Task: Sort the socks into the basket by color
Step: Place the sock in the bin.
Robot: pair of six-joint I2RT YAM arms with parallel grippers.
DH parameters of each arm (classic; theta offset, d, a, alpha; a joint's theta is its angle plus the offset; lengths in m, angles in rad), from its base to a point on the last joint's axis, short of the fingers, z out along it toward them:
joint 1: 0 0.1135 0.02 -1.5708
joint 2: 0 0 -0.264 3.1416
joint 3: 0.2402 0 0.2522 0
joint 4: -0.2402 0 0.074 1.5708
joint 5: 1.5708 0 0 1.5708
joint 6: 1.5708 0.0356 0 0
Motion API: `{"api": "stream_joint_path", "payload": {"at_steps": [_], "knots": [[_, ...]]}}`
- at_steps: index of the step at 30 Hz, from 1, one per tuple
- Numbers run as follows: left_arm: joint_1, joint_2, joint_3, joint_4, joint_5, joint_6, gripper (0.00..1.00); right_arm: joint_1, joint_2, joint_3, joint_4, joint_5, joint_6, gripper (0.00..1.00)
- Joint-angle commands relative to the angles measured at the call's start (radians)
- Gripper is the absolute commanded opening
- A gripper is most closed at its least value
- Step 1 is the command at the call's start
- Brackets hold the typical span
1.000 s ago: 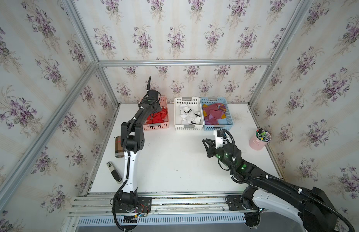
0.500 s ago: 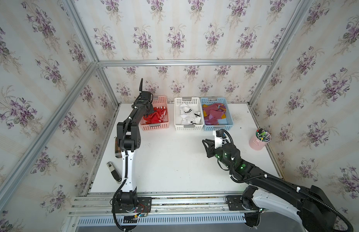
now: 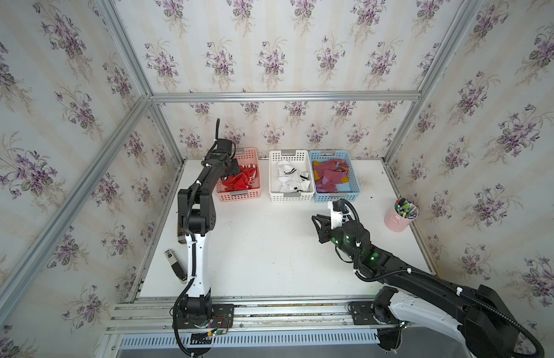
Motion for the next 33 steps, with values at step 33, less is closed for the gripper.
{"api": "stream_joint_path", "payload": {"at_steps": [33], "knots": [[-0.077,-0.062,-0.207,0.101,0.024,-0.081,0.48,0.000,-0.126,-0.027,-0.030,0.020,0.007,0.25]]}}
